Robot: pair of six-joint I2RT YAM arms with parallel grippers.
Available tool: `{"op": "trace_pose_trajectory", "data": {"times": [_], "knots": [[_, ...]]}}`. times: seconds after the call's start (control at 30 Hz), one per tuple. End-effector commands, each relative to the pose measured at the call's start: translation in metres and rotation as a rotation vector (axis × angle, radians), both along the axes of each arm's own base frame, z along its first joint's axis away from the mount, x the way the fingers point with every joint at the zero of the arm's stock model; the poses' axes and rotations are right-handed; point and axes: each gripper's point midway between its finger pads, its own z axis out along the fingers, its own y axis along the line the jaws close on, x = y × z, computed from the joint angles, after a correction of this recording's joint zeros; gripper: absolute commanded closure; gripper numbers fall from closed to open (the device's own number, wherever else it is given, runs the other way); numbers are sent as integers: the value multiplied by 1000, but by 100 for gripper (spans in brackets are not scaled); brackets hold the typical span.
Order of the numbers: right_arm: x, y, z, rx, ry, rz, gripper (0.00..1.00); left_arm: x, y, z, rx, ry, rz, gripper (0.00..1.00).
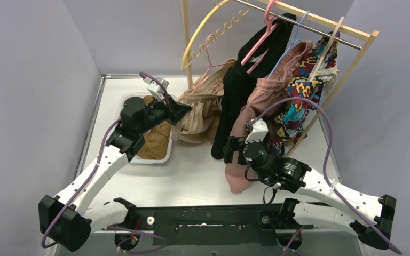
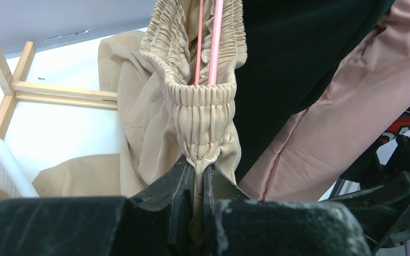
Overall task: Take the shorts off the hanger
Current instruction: Adjust the clothes rod at the center of the board.
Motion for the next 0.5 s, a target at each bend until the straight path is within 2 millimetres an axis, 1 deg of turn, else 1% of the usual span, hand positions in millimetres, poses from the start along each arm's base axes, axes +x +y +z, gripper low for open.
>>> {"op": "trace_pose_trajectory", "data": {"times": [0.0,0.07,0.2,0.3,0.47], "knots": [[-21,6,-13,27,102,87,1,-7,1,32,-40,-108,-10,100],[-34,1,-26,32,165,104,1,-7,-1,32,-40,-104,-19,100],[-53,-15,-37,118,252,38,1,-7,-3,30,-40,-96,-28,100],[-67,-33,-52,152,321,-33,1,-9,-3,27,-33,-88,-29,100],[-84,-67,-82,111,427,-184,1,-12,-1,23,-34,-78,-25,100]]}}
